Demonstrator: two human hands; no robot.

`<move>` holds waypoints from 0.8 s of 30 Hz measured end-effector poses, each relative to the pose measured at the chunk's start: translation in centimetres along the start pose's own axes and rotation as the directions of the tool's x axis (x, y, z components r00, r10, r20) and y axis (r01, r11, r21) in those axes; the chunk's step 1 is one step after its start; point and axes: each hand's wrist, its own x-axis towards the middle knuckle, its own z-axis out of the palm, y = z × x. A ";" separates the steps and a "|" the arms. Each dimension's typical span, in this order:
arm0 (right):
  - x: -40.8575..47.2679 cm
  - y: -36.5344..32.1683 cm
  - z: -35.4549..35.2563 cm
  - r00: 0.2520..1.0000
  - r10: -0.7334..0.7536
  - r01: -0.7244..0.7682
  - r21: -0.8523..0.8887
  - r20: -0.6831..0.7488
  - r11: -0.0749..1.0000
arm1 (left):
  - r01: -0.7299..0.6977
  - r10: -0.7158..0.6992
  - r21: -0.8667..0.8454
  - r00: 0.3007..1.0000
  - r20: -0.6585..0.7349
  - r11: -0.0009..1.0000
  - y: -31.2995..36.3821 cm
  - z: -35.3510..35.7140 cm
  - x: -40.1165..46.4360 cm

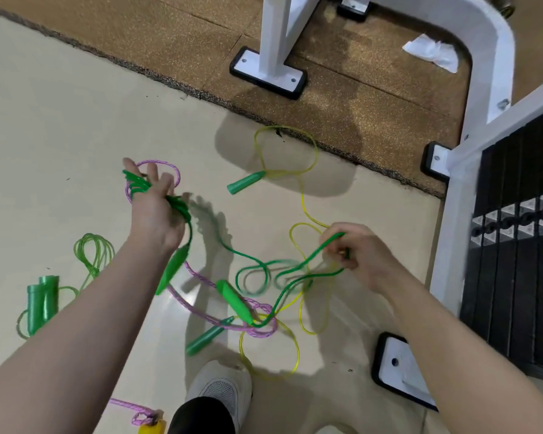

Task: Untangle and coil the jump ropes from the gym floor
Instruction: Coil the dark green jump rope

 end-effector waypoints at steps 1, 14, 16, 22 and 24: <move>-0.1 -0.5 -0.7 0.999 -0.043 0.045 0.153 -0.013 0.987 | -0.044 0.048 0.143 0.998 -0.029 0.989 -0.1 -0.9 0.3; 1.9 0.9 -3.9 0.824 0.193 0.021 0.370 -0.532 0.929 | 0.031 -0.157 0.415 0.949 0.273 0.909 -2.3 -0.5 -2.4; 1.9 2.1 -4.1 0.704 0.165 -0.319 -0.100 -0.691 0.942 | 0.078 -0.217 0.414 0.929 0.300 0.907 -1.9 0.2 -2.7; 1.3 -1.9 1.8 0.940 -0.309 0.242 -0.362 -0.141 0.900 | 0.307 -0.586 0.517 0.592 0.554 0.799 -1.3 2.4 -5.6; 1.3 -3.2 3.8 0.929 -0.365 0.360 -0.401 0.066 0.843 | 0.403 -0.643 0.503 0.440 0.626 0.765 -1.2 2.7 -6.2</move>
